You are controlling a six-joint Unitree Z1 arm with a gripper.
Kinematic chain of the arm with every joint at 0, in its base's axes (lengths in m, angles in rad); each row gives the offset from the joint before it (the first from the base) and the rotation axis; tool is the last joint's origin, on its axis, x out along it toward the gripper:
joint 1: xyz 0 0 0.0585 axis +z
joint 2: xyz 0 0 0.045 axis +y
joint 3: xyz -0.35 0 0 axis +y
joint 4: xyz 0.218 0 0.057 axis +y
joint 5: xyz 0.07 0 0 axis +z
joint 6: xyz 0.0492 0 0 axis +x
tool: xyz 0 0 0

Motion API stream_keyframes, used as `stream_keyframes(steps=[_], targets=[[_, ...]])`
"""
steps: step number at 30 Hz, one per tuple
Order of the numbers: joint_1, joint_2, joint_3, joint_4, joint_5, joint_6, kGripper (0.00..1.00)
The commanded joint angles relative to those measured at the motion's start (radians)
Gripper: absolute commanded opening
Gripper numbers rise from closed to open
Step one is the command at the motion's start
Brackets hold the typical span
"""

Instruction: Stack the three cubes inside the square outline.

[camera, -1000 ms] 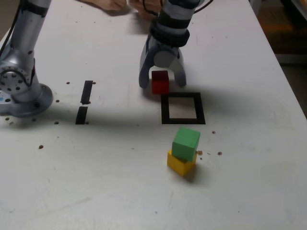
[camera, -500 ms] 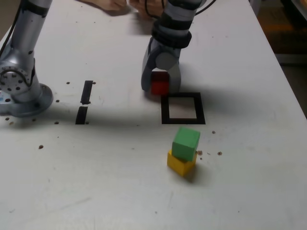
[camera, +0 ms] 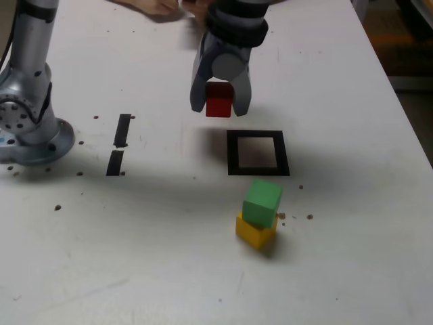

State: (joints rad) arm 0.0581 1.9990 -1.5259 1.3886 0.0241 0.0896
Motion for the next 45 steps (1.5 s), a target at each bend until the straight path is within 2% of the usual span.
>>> stream_keyframes(steps=[1, 12, 20, 28, 30, 36, 45], targets=[[-0.022, -0.006, -0.013, 0.007, -0.003, -0.018, 0.17], [-0.155, 0.039, -0.048, -0.024, -0.030, -0.122, 0.17], [-0.189, 0.114, -0.075, -0.085, -0.066, -0.124, 0.17], [-0.201, 0.148, -0.089, -0.092, -0.072, -0.127, 0.21], [-0.202, 0.152, -0.090, -0.091, -0.070, -0.128, 0.27], [-0.200, 0.148, -0.090, -0.083, -0.059, -0.119, 0.59], [-0.192, 0.136, -0.091, -0.088, -0.041, -0.098, 0.71]])
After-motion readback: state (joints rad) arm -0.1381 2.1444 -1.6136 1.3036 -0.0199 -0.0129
